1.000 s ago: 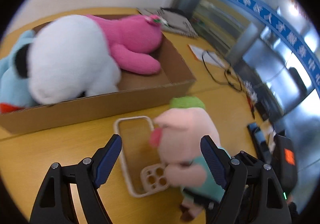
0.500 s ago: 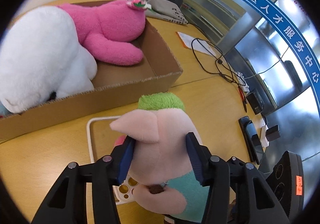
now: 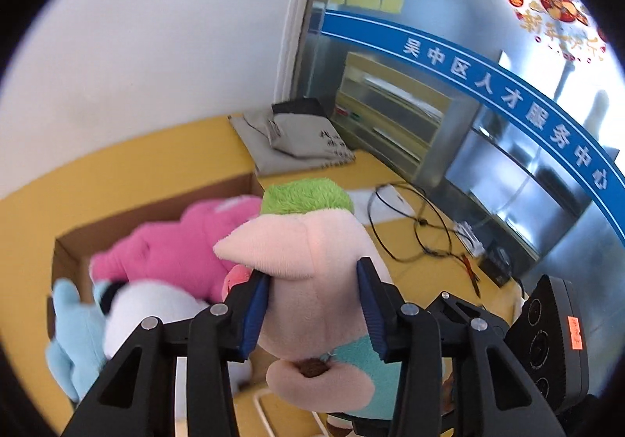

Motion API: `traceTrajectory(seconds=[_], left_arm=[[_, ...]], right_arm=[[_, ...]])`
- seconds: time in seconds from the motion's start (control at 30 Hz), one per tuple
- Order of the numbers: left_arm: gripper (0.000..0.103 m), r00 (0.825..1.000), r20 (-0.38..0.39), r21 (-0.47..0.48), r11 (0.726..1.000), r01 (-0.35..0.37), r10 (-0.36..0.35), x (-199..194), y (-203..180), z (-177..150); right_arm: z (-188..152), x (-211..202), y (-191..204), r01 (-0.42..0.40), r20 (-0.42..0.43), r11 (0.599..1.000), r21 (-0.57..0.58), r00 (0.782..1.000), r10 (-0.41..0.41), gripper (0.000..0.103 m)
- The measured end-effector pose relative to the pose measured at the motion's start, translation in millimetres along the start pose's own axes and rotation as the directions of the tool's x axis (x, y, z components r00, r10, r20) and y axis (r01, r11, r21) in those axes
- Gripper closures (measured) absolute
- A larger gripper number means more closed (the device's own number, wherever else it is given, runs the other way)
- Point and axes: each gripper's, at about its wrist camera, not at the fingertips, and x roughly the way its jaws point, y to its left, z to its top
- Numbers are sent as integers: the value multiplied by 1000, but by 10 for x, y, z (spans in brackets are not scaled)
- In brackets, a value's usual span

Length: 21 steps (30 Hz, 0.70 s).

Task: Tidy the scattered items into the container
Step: 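Carry the pig plush with both grippers into the box beside the pink bear, release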

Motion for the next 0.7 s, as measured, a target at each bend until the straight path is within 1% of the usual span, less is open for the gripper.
traceTrajectory(seconds=[0.07,0.13,0.23,0.27,0.33,0.4,0.43,0.53,0.63,0.7], left_arm=[[60,1000,-11,-8,1000,2,-2,171,149,188],[60,999,-35,-4,1000,-5,5,410,266,296],[60,995,-98,-8,999,-32,31,851,432,278],[60,992,-126,-16,999,-36,34,1012,494,236],[60,983,-183,-48,999,-26,17,1311,618,119],[60,973,-230,-81,997,3,-22,1539,715,-28],[60,970,-239,-92,995,24,-45,1608,737,-94],[60,967,-246,-87,995,53,-73,1665,699,-230],[59,961,-264,-100,994,53,-78,1702,678,-360],[59,961,-265,-107,993,53,-80,1699,672,-403]], right_arm=[[121,176,-131,-2,25,1000,-9,1000,2,26],[178,397,-297,-7,41,1000,-4,999,7,26],[94,745,-541,-14,27,999,31,1000,13,25],[35,858,-593,-14,11,999,46,1000,14,25],[-132,1075,-662,-9,-36,997,76,999,11,25],[-330,1267,-741,2,-98,995,95,995,8,25],[-415,1319,-751,6,-125,995,101,992,7,24],[-625,1406,-759,53,-210,996,71,977,-37,20],[-686,1402,-758,62,-275,997,56,960,-44,16],[-714,1377,-688,73,-304,997,5,950,-69,16]])
